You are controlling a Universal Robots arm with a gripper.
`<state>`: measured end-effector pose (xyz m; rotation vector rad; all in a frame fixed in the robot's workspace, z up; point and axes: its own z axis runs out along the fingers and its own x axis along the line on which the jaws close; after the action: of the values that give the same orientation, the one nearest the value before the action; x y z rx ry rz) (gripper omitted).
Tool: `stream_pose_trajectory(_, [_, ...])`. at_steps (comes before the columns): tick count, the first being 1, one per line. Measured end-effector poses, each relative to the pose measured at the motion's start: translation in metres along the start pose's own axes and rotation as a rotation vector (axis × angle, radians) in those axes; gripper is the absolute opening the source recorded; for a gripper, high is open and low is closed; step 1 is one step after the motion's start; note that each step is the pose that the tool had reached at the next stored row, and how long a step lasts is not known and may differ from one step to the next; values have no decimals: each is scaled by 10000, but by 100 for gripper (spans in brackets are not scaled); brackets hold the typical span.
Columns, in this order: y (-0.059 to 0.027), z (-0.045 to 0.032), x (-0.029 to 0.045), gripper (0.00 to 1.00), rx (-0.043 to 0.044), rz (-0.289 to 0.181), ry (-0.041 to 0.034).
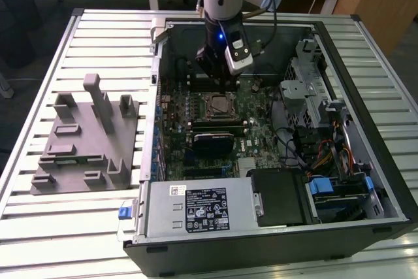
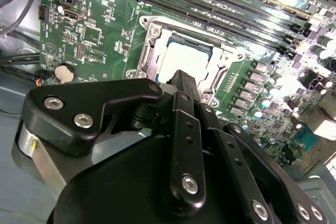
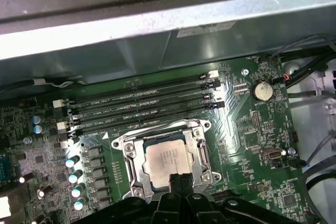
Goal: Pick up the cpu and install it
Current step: 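Install the second cpu locking lever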
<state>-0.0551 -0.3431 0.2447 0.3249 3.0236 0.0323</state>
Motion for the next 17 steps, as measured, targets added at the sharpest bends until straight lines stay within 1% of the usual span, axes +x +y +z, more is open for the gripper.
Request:
stream_pose_trajectory(8, [-106, 4, -22, 11, -11, -103, 3])
stream_pose_trajectory(17, [-210, 35, -31, 11, -31, -270, 9])
